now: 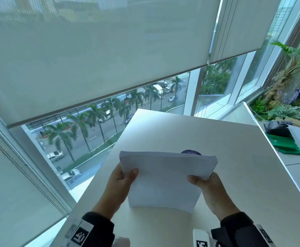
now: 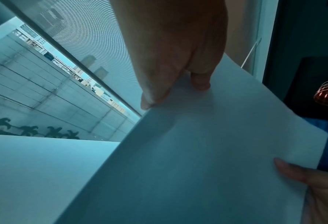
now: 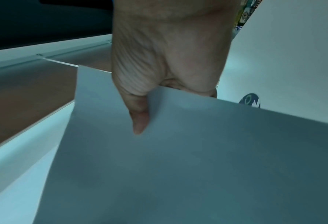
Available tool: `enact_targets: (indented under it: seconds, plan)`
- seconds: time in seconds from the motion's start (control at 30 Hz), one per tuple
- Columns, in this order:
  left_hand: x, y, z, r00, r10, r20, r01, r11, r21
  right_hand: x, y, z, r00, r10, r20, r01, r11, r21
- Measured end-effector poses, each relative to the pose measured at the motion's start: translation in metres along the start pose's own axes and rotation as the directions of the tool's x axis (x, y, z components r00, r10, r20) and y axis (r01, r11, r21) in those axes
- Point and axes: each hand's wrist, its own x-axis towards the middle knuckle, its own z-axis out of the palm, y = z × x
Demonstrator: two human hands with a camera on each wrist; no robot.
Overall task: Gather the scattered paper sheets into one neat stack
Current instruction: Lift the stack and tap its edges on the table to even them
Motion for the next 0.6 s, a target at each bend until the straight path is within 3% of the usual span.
enact_targets:
  seconds: [0.27,0.6]
  plan:
    - [0.002,0.028,0.001,0.988,0.153,-0.031,-0.155,0.982,-0.107,-0.001,-0.024,0.01,0.993,-0.091,-0.073,0.092,0.996,-0.001]
    - [0.0,0.03,0.001,0.983,0.184,-0.019,-0.185,0.978,-0.101,-0.007,-0.029,0.015,0.986,-0.123,-0.112,0.117,0.991,-0.061]
